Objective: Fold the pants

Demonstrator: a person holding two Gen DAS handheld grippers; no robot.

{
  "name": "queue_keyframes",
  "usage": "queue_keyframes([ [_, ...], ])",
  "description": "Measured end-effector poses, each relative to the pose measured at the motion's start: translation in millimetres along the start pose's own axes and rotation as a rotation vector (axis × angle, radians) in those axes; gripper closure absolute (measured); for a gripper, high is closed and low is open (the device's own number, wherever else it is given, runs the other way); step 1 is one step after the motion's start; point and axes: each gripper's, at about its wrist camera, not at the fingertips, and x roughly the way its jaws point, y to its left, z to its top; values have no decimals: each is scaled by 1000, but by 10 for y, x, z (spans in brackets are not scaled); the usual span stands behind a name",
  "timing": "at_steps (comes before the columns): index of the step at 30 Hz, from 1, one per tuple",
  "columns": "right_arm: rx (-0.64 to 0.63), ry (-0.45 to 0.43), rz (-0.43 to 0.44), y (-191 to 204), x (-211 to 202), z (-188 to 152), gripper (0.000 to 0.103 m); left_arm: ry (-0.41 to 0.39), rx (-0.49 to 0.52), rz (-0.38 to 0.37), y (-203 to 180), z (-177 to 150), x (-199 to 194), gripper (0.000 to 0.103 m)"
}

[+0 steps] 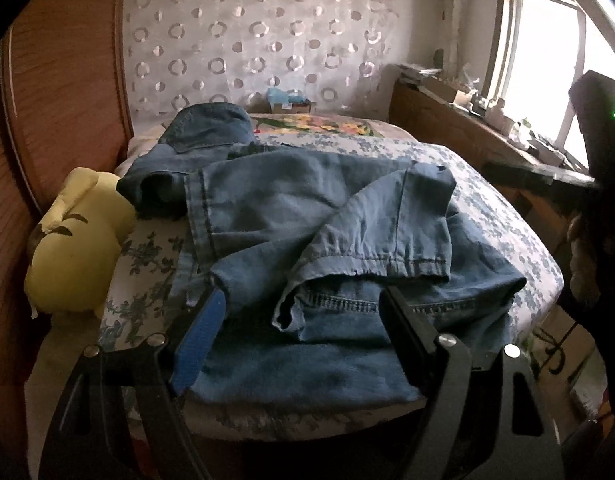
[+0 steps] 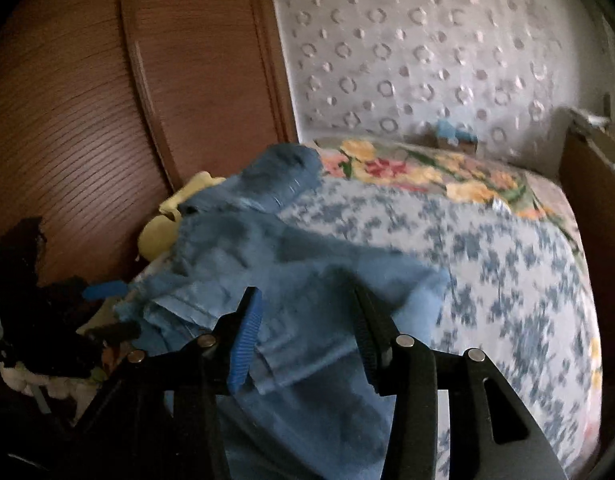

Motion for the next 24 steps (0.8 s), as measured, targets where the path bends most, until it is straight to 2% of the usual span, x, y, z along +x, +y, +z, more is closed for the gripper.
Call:
queue_keyframes([
  [9,46,64,14,430,103,-360,56,32,32,2,20,-2,238,29],
  [18,121,113,55,736,222,-498,56,57,38,28,69,-62,395,30],
  [23,158,121,76,849,251,-469,56,36,54,6,31,-84,383,44],
  [24,157,121,79,749,342,-425,56,33,61,3,14,-86,386,49],
])
